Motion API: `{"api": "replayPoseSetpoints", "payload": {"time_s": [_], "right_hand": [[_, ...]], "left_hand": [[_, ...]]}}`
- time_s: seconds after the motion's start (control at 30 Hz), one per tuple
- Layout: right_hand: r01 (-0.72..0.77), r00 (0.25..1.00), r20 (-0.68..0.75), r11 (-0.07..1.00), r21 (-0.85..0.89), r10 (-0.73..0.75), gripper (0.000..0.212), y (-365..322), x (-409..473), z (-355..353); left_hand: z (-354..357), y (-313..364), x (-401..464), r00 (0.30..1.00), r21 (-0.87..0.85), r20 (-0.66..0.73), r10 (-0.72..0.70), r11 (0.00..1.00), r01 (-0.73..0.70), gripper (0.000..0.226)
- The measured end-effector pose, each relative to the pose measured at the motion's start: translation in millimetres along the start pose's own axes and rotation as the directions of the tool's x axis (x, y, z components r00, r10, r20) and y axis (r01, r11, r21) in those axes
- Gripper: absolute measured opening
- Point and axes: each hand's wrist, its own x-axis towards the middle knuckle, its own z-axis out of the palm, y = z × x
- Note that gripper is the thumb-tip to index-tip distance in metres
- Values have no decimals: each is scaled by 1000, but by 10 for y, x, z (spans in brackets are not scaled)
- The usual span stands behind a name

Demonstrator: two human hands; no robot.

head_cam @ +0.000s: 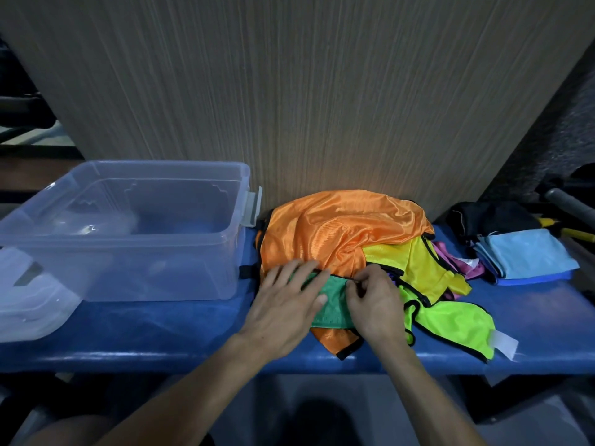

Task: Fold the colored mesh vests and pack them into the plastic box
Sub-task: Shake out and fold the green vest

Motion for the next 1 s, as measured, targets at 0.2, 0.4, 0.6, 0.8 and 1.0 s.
{"api": "replayPoseSetpoints", "payload": {"time_s": [0.2,0.4,0.6,0.8,1.0], "right_hand": [[-157,975,123,968,-194,183,44,-87,37,-74],[-391,856,367,921,-3,364,60,-15,237,-163],[-342,917,260,931,126,301,49,-246,147,-112],[8,1000,26,977,211,-14,42,-376,-53,-356],[337,937,-2,901,275,-350,36,-324,-108,-936]], "left_hand": [[125,-117,-28,979,-122,203,-33,991,59,59],[147,-115,-53,981,-153,191,-39,986,68,59],[36,-137,-37,971,-166,240,-23,984,64,59],[-327,-104,115,999,-295,29,-21,955,29,71],[-175,67,332,995,-577,81,50,817,5,60]]}}
